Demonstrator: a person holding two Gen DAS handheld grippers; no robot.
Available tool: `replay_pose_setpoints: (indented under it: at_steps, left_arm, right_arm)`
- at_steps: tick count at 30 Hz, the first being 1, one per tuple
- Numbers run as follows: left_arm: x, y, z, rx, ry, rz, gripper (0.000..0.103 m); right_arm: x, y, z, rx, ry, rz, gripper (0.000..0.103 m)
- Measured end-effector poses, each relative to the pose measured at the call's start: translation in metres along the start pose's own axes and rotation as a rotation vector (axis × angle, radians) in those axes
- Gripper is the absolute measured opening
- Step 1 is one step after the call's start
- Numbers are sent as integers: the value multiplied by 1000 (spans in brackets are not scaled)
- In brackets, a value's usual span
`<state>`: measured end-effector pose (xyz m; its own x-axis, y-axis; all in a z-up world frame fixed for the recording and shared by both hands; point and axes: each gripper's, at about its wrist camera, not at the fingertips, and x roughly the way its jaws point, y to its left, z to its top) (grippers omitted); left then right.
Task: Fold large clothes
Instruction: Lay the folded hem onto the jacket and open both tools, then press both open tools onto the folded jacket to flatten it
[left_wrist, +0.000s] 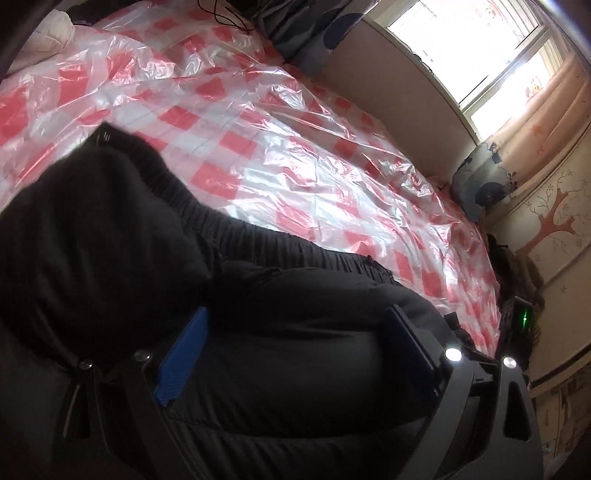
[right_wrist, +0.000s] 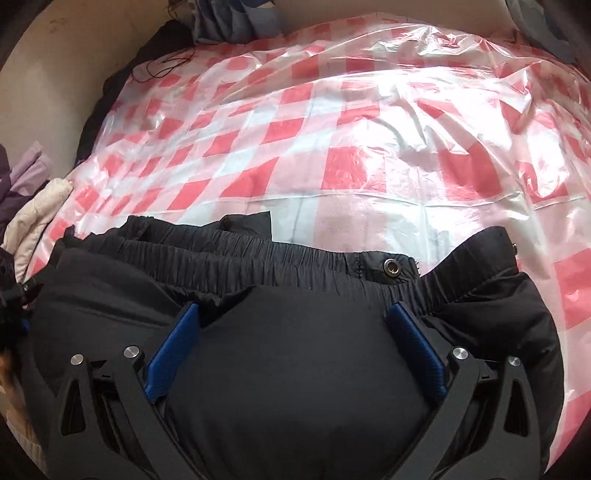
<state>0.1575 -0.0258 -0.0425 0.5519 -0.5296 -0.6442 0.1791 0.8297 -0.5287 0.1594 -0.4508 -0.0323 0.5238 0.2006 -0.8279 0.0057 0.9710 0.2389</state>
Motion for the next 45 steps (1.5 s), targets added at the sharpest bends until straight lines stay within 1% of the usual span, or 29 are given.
replay_pose_setpoints:
  at_steps: [2, 4, 5, 7, 8, 10, 11, 13, 14, 15, 16, 19, 21, 23, 25, 27, 28, 29, 30, 31, 32, 34, 36, 38, 40, 41, 43, 44, 45]
  left_arm:
    - [2, -5, 0, 27, 25, 52, 91]
    - [-10, -13, 3, 49, 16, 98, 91]
    - [-27, -18, 4, 64, -25, 97, 91]
    - [-59, -26, 6, 98, -114, 120, 91]
    - [-67, -29, 8, 110, -136, 133, 93]
    - [-71, -24, 8, 121, -153, 167, 93]
    - [-61, -14, 6, 106, -129, 184, 93]
    - [-41, 11, 0, 50, -82, 190, 93]
    - [-38, 20, -3, 30, -93, 162, 93]
    - [-37, 27, -3, 9, -106, 140, 93]
    - [-35, 32, -1, -3, -106, 137, 93]
    - [-24, 33, 2, 5, -61, 175, 93]
    - [-31, 25, -1, 19, -55, 195, 93]
    - [-60, 14, -6, 31, -125, 156, 93]
    - [-81, -1, -14, 83, -157, 135, 93]
    - [-84, -7, -24, 133, -166, 147, 93]
    - [-77, -3, -30, 144, -152, 156, 93]
    - [-69, 8, -34, 123, -125, 148, 93]
    - [-61, 19, -37, 86, -116, 116, 93]
    - [-58, 25, -38, 66, -123, 93, 93]
    - [-55, 26, -37, 69, -118, 103, 93]
    - [-54, 21, -36, 93, -101, 146, 93]
    - [-69, 15, -38, 102, -114, 184, 93]
    - [-100, 3, -49, 148, -178, 182, 93]
    - [-119, -6, -66, 231, -220, 213, 93]
    - [-119, -4, -73, 249, -217, 230, 93]
    - [-105, 10, -82, 237, -157, 239, 93]
    - [-98, 19, -87, 228, -145, 223, 94]
    - [-99, 20, -89, 229, -153, 234, 94]
  right_arm:
    - [6, 4, 0, -28, 32, -26, 97]
    - [-4, 7, 0, -36, 40, -53, 97]
    - [-15, 10, 0, -35, 17, -45, 97]
    - [-50, 26, -1, -55, -73, 5, 97]
    - [-62, 37, 1, -76, -99, 11, 97]
    - [-66, 66, 3, -152, -123, 29, 97]
    - [-60, 80, 4, -191, -114, 20, 97]
    - [-18, 107, -3, -296, -30, -69, 97]
    - [3, 110, -7, -306, 13, -71, 97]
    - [18, 109, -11, -296, 23, -60, 97]
    - [27, 109, -10, -293, 9, -75, 97]
    - [41, 110, -2, -297, 56, -78, 97]
    - [29, 103, 0, -269, 73, -54, 97]
    - [-14, 89, -1, -217, -7, -27, 97]
    - [-52, 68, -8, -177, -84, -72, 97]
    - [-69, 39, -14, -119, -117, -122, 97]
    - [-68, 15, -22, -63, -115, -146, 97]
    - [-60, -3, -29, -19, -102, -151, 97]
    - [-50, -21, -37, 15, -87, -141, 97]
    - [-39, -38, -46, 48, -79, -78, 97]
    - [-37, -46, -48, 79, -83, -38, 97]
    - [-42, -41, -46, 54, -67, -67, 97]
    - [-61, -34, -49, 55, -80, -84, 97]
    - [-100, -20, -64, 34, -158, -67, 97]
    - [-130, -7, -87, -22, -217, -96, 97]
    - [-132, -4, -96, -33, -220, -111, 97]
    - [-110, -10, -114, -49, -146, -155, 97]
    - [-97, -15, -123, -60, -130, -122, 97]
    - [-95, -18, -126, -49, -137, -100, 97]
